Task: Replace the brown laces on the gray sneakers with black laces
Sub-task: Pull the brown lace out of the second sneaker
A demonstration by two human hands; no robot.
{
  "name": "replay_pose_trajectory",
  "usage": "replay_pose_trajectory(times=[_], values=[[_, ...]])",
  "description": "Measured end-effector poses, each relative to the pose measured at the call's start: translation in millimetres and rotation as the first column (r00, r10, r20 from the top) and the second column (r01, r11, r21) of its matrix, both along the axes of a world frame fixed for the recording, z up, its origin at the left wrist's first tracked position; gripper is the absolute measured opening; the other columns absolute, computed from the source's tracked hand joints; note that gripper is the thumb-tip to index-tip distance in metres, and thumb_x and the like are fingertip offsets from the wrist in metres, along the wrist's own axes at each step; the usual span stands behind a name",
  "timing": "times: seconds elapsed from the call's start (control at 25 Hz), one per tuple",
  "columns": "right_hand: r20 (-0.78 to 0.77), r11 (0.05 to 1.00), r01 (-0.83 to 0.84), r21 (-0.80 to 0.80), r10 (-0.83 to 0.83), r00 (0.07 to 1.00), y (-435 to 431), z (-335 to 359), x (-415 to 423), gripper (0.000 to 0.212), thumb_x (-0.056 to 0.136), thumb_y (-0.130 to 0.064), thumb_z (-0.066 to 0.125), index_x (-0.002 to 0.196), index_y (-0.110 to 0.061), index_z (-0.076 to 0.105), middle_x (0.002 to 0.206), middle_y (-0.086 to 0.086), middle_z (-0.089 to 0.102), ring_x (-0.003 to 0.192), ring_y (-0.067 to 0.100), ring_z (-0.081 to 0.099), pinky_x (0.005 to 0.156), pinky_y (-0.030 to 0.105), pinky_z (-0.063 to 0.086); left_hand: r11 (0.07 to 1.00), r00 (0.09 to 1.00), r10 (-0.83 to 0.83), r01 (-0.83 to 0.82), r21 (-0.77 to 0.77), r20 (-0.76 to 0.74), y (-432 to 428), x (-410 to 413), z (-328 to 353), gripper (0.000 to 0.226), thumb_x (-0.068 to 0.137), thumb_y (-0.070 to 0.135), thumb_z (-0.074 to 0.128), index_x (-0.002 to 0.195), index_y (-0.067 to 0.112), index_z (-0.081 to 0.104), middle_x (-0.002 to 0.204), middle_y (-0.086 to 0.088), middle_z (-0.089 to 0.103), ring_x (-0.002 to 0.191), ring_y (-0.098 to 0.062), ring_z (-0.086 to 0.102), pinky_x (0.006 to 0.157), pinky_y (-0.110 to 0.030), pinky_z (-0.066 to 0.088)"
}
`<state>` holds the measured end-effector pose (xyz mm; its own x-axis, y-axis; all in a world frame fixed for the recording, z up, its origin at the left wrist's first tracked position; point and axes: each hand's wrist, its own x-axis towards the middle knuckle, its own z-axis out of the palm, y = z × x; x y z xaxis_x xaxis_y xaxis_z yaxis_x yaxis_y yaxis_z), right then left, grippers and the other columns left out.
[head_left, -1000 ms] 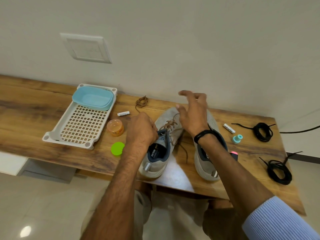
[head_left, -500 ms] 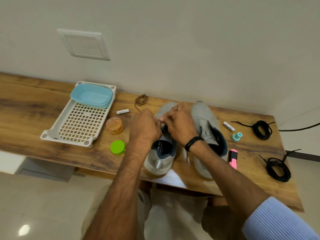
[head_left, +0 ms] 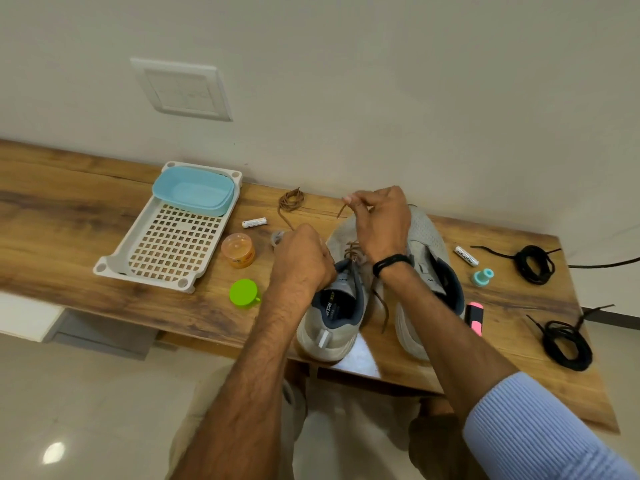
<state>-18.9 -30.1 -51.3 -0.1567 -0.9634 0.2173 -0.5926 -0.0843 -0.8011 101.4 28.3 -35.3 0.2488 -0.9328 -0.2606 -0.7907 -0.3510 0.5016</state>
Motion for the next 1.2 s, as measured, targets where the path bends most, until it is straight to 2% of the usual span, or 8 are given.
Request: replay_pose_trajectory(times=[0.16,0.32,0.4,0.52,0.72,0.92,1.12,1.2], values=[[0.022,0.997,-0.061,0.036,0.060,0.998,-6,13,-10,0.056,0.093,-0.032,0.063,0.145,-0.025,0.042,0.111,-0.004,0.058,0.089,0.012,0.060,0.082,0.024,0.047,0.998,0.998,0.063,-0.063,0.012,-0.011,-3,8,2,0.020,0.065,0.021,0.084,0.081,0.014,0.074,0.087,-0.007,0.071,0.086,-0.024,0.068,0.076,-0.036,0.060],[-0.135,0.966,-0.143,0.213,0.174,0.975,17,16,-24,0.018,0.094,-0.033,0.062,0.106,-0.020,0.064,0.090,-0.011,0.061,0.089,0.012,0.063,0.072,0.022,0.050,0.996,0.999,0.026,-0.029,0.082,0.038,-1,10,7,0.036,0.069,0.028,0.084,0.094,0.008,0.067,0.099,-0.012,0.068,0.098,-0.028,0.063,0.082,-0.037,0.056],[-0.140,0.907,-0.201,0.371,0.268,0.953,36,16,-31,0.023,0.089,-0.044,0.066,0.088,-0.021,0.066,0.077,-0.014,0.062,0.078,0.006,0.061,0.058,0.014,0.040,0.995,0.999,0.001,-0.005,0.097,0.045,-1,8,7,0.039,0.071,0.031,0.084,0.096,0.008,0.066,0.101,-0.012,0.067,0.100,-0.029,0.063,0.079,-0.035,0.055],[0.008,0.810,-0.303,0.502,0.346,0.938,61,15,-33,0.036,0.078,-0.053,0.073,0.090,-0.020,0.066,0.079,-0.008,0.067,0.073,0.006,0.062,0.061,0.019,0.048,0.996,0.999,-0.008,0.003,0.094,0.050,-1,4,4,0.043,0.072,0.039,0.082,0.098,0.010,0.065,0.100,-0.011,0.067,0.096,-0.029,0.064,0.070,-0.032,0.050],[0.035,0.799,-0.256,0.544,0.284,0.958,61,9,-37,0.012,0.087,-0.020,0.070,0.080,-0.010,0.068,0.074,0.009,0.072,0.072,0.023,0.070,0.077,0.041,0.060,0.994,1.000,-0.023,0.021,0.111,0.017,-4,4,2,0.029,0.080,0.028,0.073,0.104,0.013,0.070,0.099,-0.012,0.071,0.091,-0.031,0.069,0.080,-0.039,0.059],[0.338,0.695,-0.305,0.652,0.094,0.936,53,2,-44,0.010,0.094,-0.004,0.060,0.087,-0.005,0.067,0.096,0.022,0.072,0.087,0.030,0.072,0.079,0.042,0.060,0.992,1.000,-0.008,0.006,0.127,0.016,-8,5,0,0.030,0.082,0.022,0.063,0.108,0.009,0.068,0.103,-0.015,0.071,0.094,-0.033,0.069,0.084,-0.040,0.058],[0.288,0.731,-0.227,0.644,0.043,0.957,48,-10,-40,0.009,0.088,0.001,0.060,0.086,-0.003,0.068,0.093,0.020,0.072,0.082,0.030,0.073,0.075,0.048,0.061,0.991,0.999,-0.029,0.023,0.129,0.045,-6,2,4,0.029,0.083,0.025,0.063,0.102,0.004,0.068,0.100,-0.015,0.071,0.089,-0.030,0.067,0.073,-0.034,0.055],[0.142,0.786,-0.169,0.594,0.104,0.984,51,-11,-39,0.004,0.088,-0.010,0.065,0.085,-0.012,0.066,0.086,0.010,0.073,0.082,0.025,0.071,0.079,0.046,0.059,0.992,0.991,-0.062,0.049,0.115,0.117,-2,-2,8,0.025,0.083,0.031,0.065,0.089,0.007,0.064,0.092,-0.012,0.068,0.079,-0.027,0.060,0.063,-0.030,0.045]])
